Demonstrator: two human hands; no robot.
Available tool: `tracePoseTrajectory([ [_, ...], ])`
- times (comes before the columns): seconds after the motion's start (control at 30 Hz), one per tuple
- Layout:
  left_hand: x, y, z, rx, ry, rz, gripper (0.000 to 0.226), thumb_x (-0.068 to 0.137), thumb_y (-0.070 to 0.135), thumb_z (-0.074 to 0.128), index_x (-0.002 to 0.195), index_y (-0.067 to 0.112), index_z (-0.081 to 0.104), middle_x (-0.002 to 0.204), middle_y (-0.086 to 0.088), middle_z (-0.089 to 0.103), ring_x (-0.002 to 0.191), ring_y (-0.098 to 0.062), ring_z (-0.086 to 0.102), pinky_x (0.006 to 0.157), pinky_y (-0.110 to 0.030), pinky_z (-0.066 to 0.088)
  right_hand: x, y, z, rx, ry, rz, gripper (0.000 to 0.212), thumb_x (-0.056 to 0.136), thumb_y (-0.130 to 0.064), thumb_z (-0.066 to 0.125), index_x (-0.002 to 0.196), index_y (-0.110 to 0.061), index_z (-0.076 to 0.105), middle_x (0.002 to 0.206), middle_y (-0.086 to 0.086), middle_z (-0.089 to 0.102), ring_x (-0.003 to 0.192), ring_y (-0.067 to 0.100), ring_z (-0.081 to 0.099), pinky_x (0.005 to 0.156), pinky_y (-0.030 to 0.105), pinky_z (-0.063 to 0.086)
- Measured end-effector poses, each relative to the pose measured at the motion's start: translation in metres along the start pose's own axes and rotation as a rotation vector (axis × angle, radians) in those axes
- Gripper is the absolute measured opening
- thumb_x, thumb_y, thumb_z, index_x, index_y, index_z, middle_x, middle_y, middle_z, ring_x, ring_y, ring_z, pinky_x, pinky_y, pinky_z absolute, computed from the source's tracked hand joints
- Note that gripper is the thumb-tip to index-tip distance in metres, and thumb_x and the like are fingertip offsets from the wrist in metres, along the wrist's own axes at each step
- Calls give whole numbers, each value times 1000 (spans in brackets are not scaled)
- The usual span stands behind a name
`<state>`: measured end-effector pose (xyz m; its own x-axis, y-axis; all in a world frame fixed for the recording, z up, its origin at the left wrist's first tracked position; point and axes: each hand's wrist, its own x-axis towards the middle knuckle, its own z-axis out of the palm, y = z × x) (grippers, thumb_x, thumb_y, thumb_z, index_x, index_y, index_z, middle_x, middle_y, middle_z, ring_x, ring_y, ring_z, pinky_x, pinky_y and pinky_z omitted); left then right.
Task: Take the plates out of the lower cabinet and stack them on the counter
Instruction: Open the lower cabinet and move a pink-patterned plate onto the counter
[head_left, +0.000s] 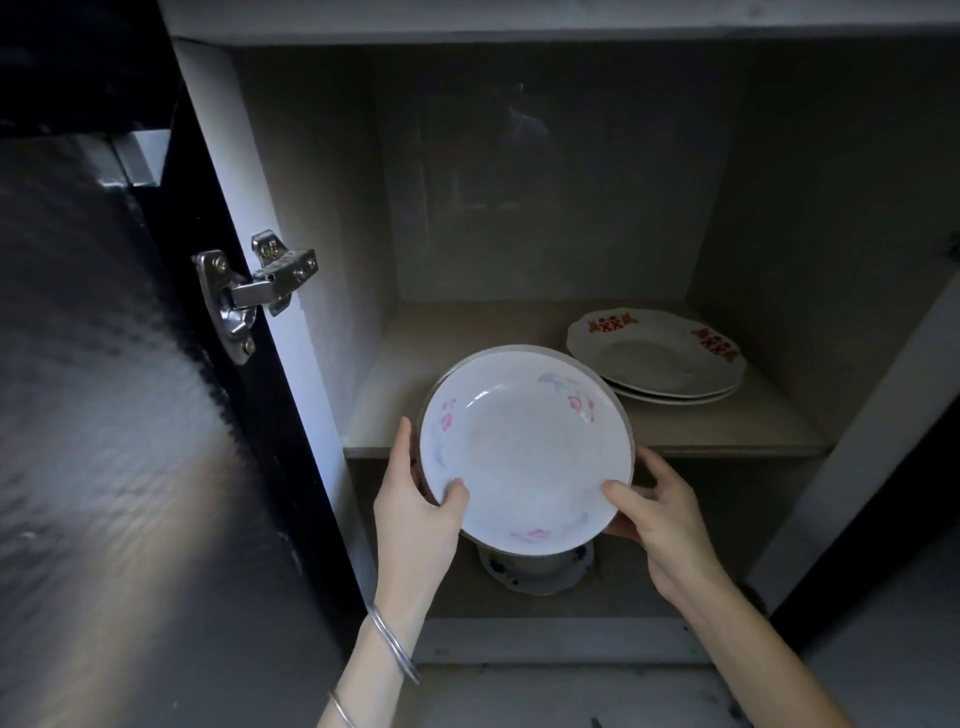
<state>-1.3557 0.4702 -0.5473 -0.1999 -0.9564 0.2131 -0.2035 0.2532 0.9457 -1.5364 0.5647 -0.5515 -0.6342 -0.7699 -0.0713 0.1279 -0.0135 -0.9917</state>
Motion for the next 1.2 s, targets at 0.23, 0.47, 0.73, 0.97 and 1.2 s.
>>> tracePoseTrajectory([
  [0.23,-2,-5,-1,-124,-124,-127,37,66,11,67,102,19,62,100,1,70,91,-15,66,76,-37,56,-16,1,-25,-91,21,-70,59,78,8,63,123,-26,47,75,0,71,67,5,69,49,16,52],
  [0.47,-16,1,1,-143,-131,-153,28,61,17,67,88,21,60,84,3,70,81,-22,66,71,-40,55,-28,-13,-41,-227,13,-109,51,77,2,66,114,-30,52,79,-3,72,71,7,69,54,16,52],
  [0.73,-30,91,-31,-46,-141,-327,18,72,4,71,80,16,60,73,-3,68,68,-23,61,63,-39,50,-83,-85,-32,-225,127,67,39,78,2,64,101,-30,59,72,-6,70,63,13,65,58,32,57],
  [0.97,-58,208,-83,62,-209,-474,13,76,4,68,81,13,60,77,-2,68,69,-17,62,59,-29,47,-167,-201,-18,-334,251,204,20,84,-9,62,103,-16,61,67,3,68,52,10,60,43,29,52],
  [1.2,-74,326,-134,99,-301,-539,14,76,-1,67,83,9,60,65,4,69,56,-2,62,51,-19,49,-241,-322,-9,-402,280,314,17,79,-20,71,93,-17,62,64,-3,69,48,4,59,42,16,45],
])
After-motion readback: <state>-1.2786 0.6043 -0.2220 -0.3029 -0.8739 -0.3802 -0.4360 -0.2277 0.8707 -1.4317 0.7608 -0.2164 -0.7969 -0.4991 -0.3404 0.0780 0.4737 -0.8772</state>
